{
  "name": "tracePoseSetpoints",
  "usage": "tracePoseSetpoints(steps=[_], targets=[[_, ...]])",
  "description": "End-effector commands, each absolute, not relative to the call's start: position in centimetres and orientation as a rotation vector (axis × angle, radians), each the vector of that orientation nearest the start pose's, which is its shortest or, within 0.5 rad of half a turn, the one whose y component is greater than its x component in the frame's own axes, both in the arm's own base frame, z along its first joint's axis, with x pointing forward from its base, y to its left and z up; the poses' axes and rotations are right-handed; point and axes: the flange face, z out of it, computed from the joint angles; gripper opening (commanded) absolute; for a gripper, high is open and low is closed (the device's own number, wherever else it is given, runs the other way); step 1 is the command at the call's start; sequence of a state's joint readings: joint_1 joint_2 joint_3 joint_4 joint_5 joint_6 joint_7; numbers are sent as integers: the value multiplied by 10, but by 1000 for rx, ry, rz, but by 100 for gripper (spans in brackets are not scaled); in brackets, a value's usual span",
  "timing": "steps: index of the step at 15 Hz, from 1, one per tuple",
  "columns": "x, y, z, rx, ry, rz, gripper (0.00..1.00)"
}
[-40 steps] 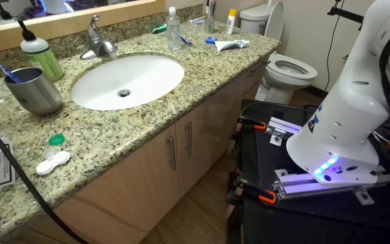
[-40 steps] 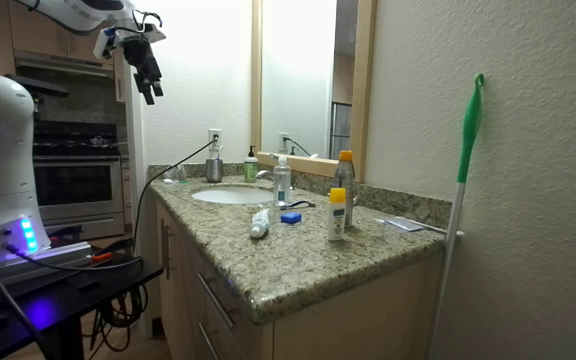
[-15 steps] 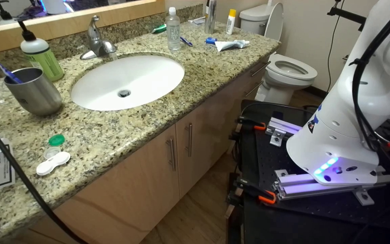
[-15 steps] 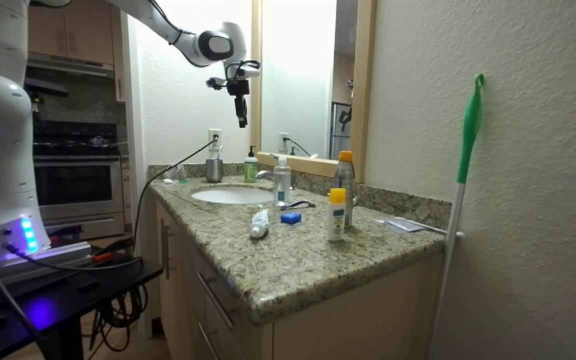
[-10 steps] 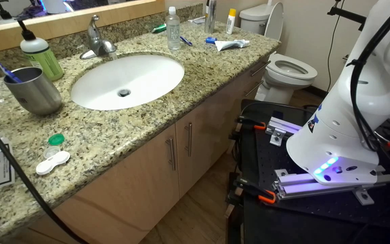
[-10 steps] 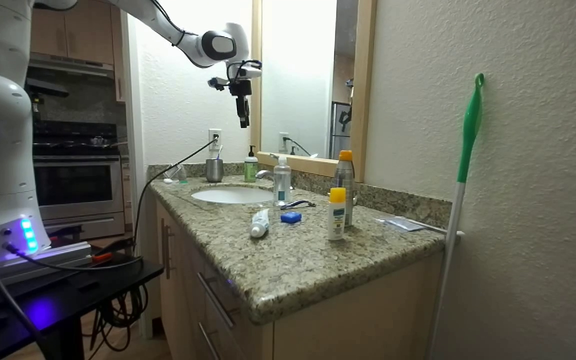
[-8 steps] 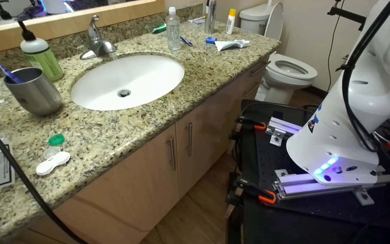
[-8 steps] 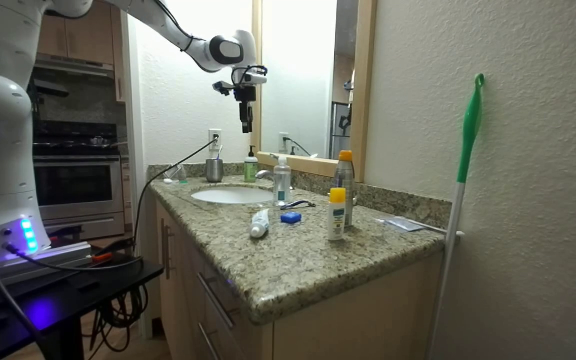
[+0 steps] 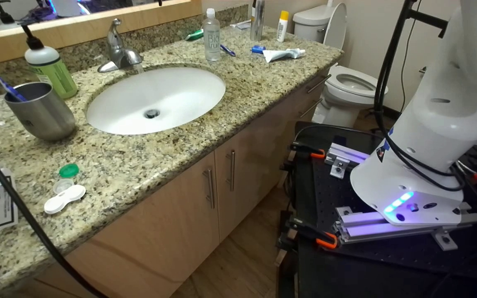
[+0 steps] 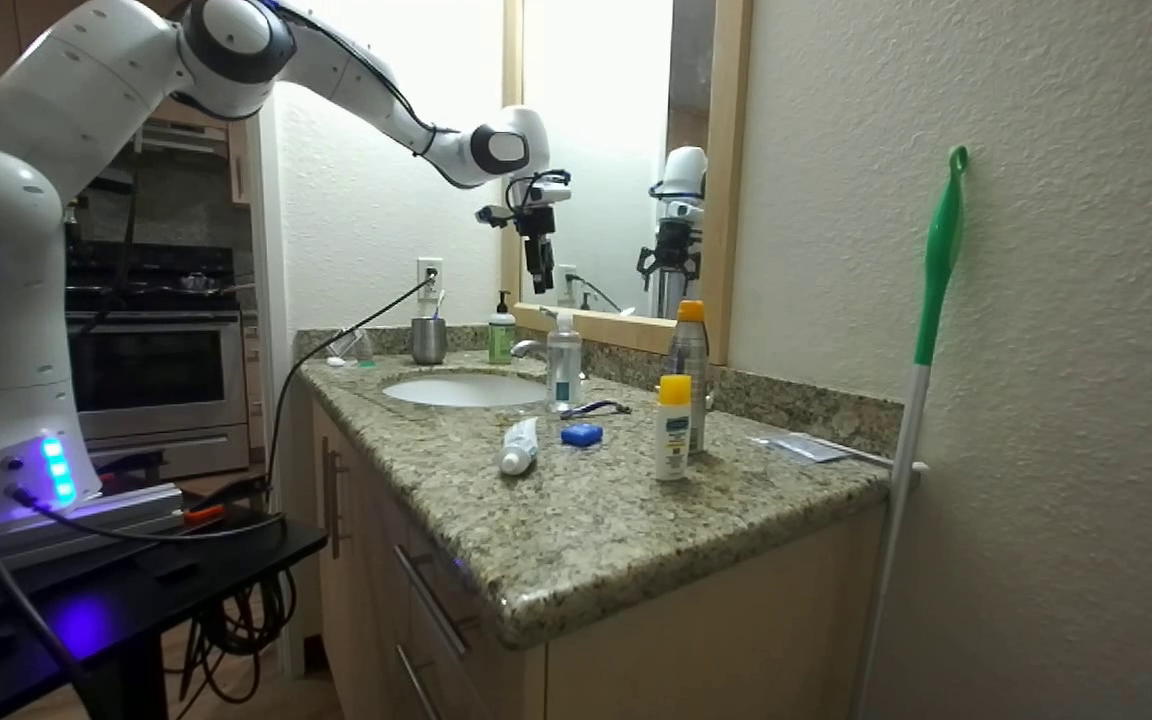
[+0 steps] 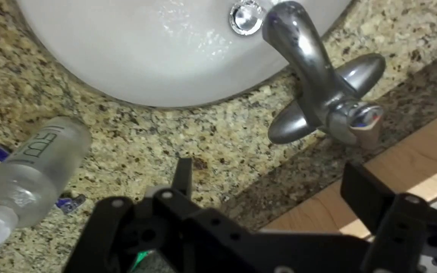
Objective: Close the tap
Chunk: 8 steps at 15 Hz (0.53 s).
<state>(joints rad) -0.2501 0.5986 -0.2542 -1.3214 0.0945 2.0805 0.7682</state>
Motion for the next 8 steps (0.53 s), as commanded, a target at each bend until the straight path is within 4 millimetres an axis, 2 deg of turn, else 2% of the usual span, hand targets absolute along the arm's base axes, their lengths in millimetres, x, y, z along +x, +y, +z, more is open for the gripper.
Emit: tracePoseSetpoints(steps=[1,3,5,8], targets=[[675,-313,412,-2546,1861,-312,100],[681,-312,411,-2542,1866,-328,100],[685,-321,399,-2535,1858,-242,100],[695,-320,383,-2560,1853,-233,100]])
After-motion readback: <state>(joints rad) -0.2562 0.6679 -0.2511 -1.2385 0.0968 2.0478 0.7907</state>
